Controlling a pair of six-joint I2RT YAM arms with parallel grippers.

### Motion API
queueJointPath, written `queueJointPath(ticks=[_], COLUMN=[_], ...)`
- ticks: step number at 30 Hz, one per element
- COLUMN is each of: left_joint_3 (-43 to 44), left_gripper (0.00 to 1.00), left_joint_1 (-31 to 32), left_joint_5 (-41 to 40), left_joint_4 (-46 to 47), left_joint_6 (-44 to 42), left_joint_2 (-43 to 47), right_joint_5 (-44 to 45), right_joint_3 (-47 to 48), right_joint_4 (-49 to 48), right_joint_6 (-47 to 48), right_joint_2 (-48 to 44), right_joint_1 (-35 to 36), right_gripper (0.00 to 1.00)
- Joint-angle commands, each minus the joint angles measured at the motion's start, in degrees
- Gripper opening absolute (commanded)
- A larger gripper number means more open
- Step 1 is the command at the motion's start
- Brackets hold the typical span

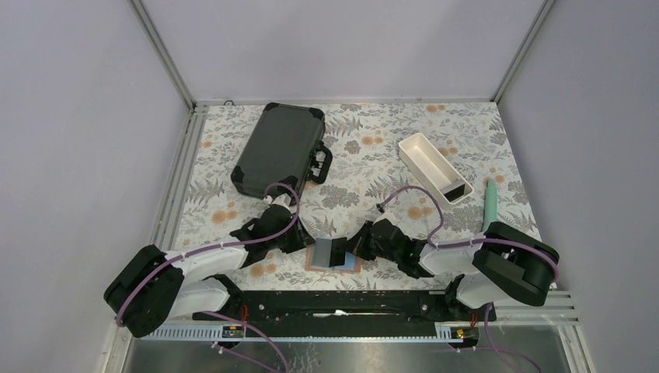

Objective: Put the credit cards into the card holder
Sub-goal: Insert the credit card into the card holder.

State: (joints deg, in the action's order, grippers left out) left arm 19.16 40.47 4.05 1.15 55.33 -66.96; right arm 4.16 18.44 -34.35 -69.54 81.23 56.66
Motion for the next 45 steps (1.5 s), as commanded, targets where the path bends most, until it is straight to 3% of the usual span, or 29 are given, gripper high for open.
queueJointPath(ticks=[1, 16, 33, 36, 39, 45], left_joint_3=[-1.6, -1.4, -1.1, -1.1, -1.1, -1.2], left_gripper=[0.3, 0.27, 0.26, 0.25, 0.25, 0.18], left_joint_1=[0.6, 0.6, 0.7, 0.7, 0.6, 0.7], left_joint_5=[-2.3, -2.0, -1.0, -1.1, -1.5, -1.7], left_joint_4=[-7.9, -7.9, -7.9, -8.1, -8.5, -8.5], left_joint_6=[-1.8, -2.0, -2.0, -2.0, -2.0, -1.9], left_joint_2=[-2.3, -2.6, -2.0, -1.5, -1.4, -1.5], right_joint_5=[2.7, 2.9, 0.4, 1.4, 3.1, 7.2], right_joint_3=[-0.2, 0.7, 6.4, 8.4, 9.8, 12.7], right_joint_4=[0.8, 3.3, 4.6, 9.2, 14.7, 24.2], right_joint_6=[-1.8, -6.6, -5.1, -4.9, -4.1, -1.1], right_joint_2=[1.6, 4.9, 12.9, 12.9, 11.7, 7.7], right_joint_1=[1.7, 4.0, 4.4, 4.6, 4.6, 4.8], right_gripper=[0.0, 0.0, 0.0, 0.1, 0.26, 0.44])
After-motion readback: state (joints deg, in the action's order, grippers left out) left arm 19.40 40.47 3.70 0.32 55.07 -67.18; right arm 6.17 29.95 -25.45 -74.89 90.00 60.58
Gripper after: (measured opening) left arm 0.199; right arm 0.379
